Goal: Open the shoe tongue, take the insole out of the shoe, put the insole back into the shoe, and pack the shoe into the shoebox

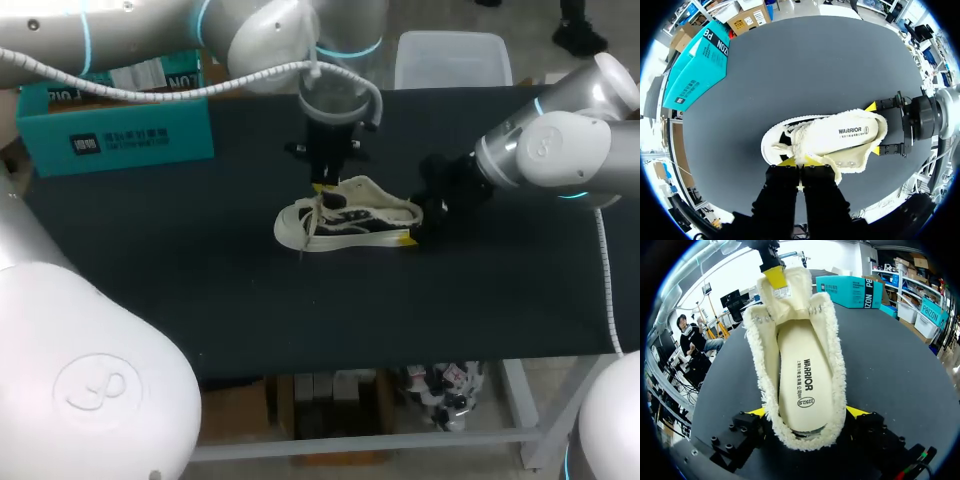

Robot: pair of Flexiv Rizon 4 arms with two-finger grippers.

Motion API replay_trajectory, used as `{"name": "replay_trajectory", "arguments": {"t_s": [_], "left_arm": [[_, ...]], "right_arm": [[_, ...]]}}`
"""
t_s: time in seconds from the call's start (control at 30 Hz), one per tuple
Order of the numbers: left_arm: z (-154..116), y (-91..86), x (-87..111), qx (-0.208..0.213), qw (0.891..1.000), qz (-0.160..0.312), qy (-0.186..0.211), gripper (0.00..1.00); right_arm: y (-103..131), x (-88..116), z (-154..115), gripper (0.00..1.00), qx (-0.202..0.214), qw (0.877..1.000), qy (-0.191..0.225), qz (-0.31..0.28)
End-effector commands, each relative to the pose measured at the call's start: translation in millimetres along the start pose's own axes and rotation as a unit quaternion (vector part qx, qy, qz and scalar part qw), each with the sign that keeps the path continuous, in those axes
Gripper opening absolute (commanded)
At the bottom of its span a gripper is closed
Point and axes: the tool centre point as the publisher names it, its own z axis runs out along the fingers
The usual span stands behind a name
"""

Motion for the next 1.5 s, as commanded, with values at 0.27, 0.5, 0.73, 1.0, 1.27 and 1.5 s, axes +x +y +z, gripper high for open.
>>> {"name": "replay_trajectory", "arguments": {"t_s": [0.27, 0.5, 0.73, 1.0, 1.27, 1.5], "left_arm": [[15, -3.5, -41.4, 0.007, 0.976, 0.008, 0.216, 0.00], [10, -0.1, -44.1, -0.005, 0.969, 0.032, 0.243, 0.00], [5, 6.7, -34.4, -0.032, 0.960, 0.087, 0.266, 0.11], [-30, 12.7, -1.3, -0.025, 0.950, 0.196, 0.242, 0.85], [-68, 17.9, 27.7, 0.012, 0.916, 0.347, 0.202, 0.11], [-75, 17.9, 36.5, 0.043, 0.833, 0.520, 0.186, 0.00]], "right_arm": [[-4, 2, 7, 0.00, -0.001, 1.000, -0.002, -0.001], [-4, 2, 7, 0.00, -0.001, 1.000, -0.002, -0.001], [-4, 2, 7, 0.00, -0.001, 1.000, -0.002, -0.001], [-4, 2, 7, 0.00, -0.001, 1.000, -0.002, -0.001], [-4, 2, 7, 0.00, -0.001, 1.000, -0.002, -0.001], [-4, 2, 7, 0.00, -0.001, 1.000, -0.002, -0.001]]}}
